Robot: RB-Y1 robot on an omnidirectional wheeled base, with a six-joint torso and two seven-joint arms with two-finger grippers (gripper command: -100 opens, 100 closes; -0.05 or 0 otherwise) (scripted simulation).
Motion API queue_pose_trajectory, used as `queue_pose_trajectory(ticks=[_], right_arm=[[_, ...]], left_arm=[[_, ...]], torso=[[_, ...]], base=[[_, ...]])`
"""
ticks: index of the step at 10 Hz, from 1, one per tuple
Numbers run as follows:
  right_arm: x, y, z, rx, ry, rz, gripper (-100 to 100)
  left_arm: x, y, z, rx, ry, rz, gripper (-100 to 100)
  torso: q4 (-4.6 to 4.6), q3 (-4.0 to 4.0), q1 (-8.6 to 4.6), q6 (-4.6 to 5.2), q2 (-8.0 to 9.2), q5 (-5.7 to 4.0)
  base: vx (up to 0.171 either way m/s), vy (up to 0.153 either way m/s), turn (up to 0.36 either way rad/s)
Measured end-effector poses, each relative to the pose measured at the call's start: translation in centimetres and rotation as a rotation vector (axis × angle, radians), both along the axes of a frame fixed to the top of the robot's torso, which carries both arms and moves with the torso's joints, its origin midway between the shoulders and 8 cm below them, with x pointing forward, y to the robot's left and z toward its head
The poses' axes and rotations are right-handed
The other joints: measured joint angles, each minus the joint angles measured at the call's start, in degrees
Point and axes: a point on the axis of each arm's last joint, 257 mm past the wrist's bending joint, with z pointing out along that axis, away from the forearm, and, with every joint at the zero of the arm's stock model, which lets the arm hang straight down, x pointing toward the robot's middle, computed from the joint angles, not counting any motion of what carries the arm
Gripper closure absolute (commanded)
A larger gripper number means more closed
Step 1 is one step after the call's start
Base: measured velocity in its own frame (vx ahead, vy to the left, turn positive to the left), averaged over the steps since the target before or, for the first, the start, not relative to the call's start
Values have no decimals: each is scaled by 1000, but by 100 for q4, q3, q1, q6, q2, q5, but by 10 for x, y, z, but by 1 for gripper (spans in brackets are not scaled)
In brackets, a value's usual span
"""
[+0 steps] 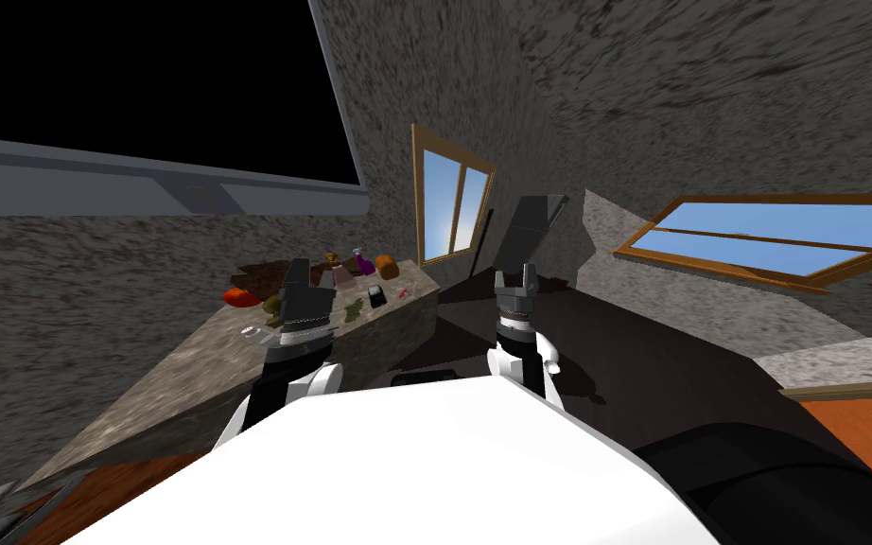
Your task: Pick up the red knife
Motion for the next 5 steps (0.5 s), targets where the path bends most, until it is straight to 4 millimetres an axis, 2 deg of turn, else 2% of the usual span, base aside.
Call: queue_pose_trajectory(ticks=[2, 5], right_arm=[[0, 0, 0, 0, 0, 0, 0], [0, 0, 0, 0, 0, 0, 0]], left_arm=[[7, -3, -6, 7, 36, -32, -100], [24, -2, -27, -14, 123, -87, -100]], torso=[[0, 0, -5, 0, 1, -1], [0, 1, -13, 0, 1, -3]], base=[[-5, -26, 62], [-5, -39, 44]])
